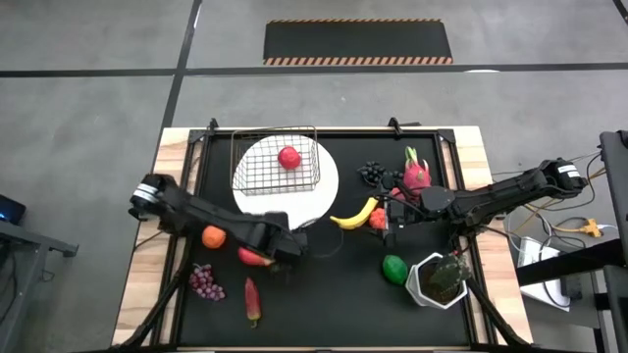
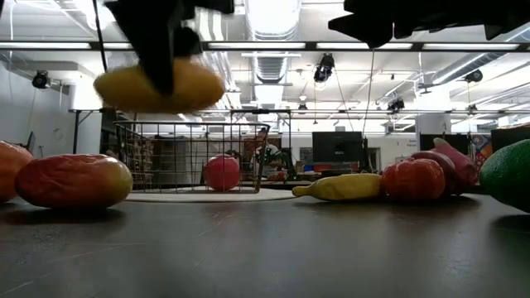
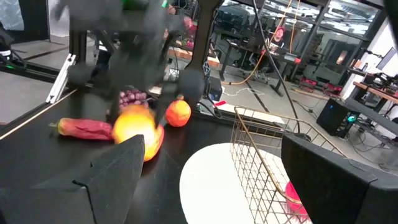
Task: Build produce basket
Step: Put the yellow mango into the wire basket
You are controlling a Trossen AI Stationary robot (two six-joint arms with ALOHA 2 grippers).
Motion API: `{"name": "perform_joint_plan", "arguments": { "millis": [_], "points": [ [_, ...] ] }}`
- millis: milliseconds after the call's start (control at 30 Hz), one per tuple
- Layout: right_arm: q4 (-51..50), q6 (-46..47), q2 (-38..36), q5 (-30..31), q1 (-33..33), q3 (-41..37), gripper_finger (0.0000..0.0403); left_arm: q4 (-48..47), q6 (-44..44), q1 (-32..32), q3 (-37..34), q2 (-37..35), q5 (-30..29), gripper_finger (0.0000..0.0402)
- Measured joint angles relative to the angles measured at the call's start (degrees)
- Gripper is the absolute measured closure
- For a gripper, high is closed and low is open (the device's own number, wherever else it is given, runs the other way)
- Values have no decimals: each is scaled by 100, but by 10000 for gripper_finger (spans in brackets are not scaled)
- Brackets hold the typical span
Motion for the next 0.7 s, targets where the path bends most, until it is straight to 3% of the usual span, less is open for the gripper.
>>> {"name": "perform_joint_plan", "arguments": {
  "millis": [267,700],
  "points": [
    [-43,-13,-28,4,0,0,44,-855,1695,850,436,-605,-235,171],
    [-72,-76,-24,237,-2,0,44,-714,4535,3389,286,-920,-228,171]
  ]
}}
